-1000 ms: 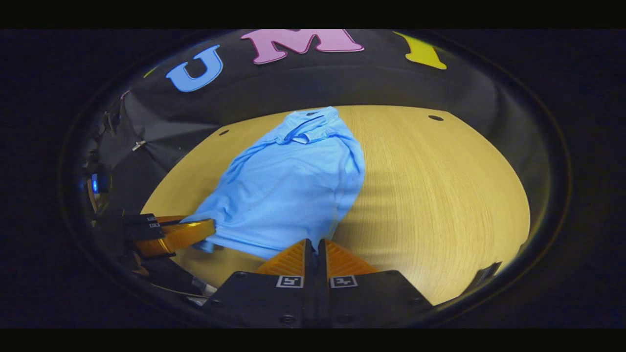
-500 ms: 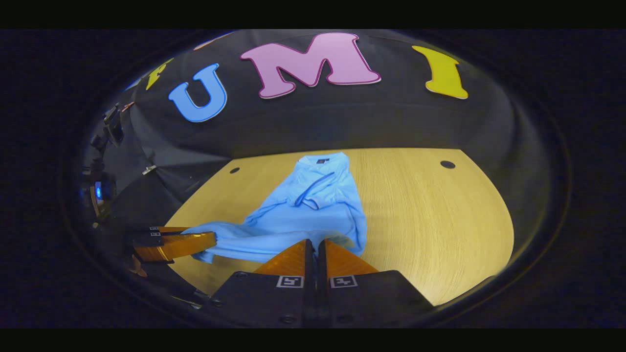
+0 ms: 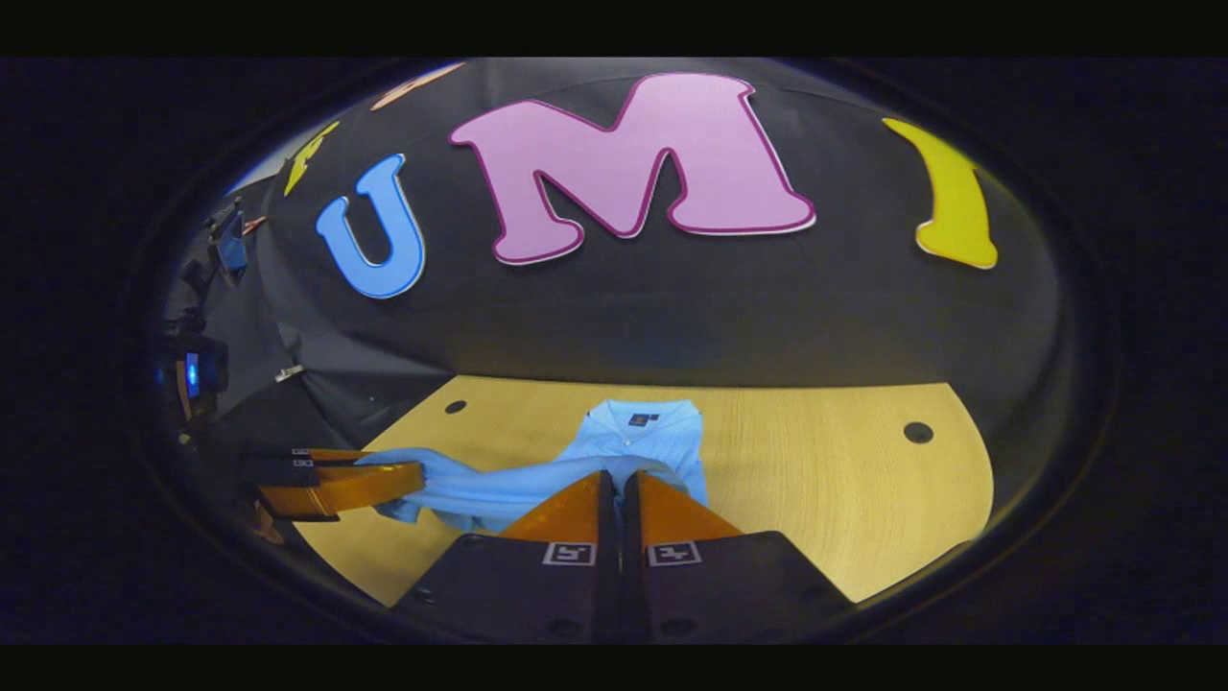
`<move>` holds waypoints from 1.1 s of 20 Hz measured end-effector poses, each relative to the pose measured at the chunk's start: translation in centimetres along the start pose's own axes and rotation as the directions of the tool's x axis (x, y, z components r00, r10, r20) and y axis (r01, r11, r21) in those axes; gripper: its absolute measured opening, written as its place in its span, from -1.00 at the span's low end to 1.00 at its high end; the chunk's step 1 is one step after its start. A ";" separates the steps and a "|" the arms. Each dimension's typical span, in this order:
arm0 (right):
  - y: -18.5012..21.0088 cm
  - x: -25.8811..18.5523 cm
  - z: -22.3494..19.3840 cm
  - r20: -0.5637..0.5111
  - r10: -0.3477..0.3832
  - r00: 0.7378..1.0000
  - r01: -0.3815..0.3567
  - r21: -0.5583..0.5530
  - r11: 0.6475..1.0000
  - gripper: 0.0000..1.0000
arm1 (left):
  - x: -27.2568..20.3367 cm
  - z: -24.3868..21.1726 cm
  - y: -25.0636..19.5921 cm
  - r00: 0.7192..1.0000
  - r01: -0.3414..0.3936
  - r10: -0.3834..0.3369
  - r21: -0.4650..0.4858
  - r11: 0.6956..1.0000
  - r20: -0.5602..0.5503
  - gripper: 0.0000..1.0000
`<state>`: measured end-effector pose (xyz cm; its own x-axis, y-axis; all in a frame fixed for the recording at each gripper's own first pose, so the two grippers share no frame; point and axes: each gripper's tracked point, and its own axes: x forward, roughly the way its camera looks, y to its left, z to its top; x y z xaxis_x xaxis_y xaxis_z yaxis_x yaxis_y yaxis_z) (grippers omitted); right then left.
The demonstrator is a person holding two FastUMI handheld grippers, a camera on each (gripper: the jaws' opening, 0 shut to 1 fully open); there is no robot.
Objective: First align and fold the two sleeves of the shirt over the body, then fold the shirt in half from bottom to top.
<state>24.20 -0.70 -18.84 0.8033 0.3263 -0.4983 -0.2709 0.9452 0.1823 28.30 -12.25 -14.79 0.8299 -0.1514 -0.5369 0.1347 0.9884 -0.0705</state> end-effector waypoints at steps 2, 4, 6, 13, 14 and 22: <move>-0.7 2.4 1.3 0.016 -0.003 1.000 0.003 -0.005 1.000 -0.80 | 2.4 1.3 0.7 1.000 -0.007 0.007 0.017 1.000 0.009 -0.88; -1.6 4.9 2.3 0.030 -0.012 0.999 0.013 -0.008 1.000 -0.91 | 5.7 2.7 1.6 1.000 -0.010 0.010 0.029 1.000 0.019 -0.88; -2.9 7.8 3.1 0.046 -0.037 0.998 0.039 -0.035 0.999 -0.90 | 9.0 3.9 2.2 0.999 0.001 -0.002 0.029 1.000 0.036 -0.88; -5.4 15.7 2.7 0.063 -0.087 0.994 0.090 -0.055 0.994 -0.90 | 18.9 4.6 4.5 0.997 0.016 -0.025 0.119 0.993 0.075 -0.88; -6.0 16.7 2.0 0.057 -0.100 0.993 0.103 -0.050 0.993 -1.00 | 20.1 4.6 4.7 0.996 0.017 -0.028 0.136 0.991 0.083 -0.88; -10.7 22.0 -2.2 0.022 -0.164 0.986 0.163 0.044 0.986 -0.90 | 27.4 2.9 4.8 0.986 0.060 -0.067 0.049 0.997 0.155 -0.88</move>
<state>43.57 -3.60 -33.62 0.8484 0.1667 -0.5024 -0.1128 0.9843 0.1361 53.29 -11.70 -27.44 0.8929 -0.2178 -0.3941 0.2109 0.9756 -0.0613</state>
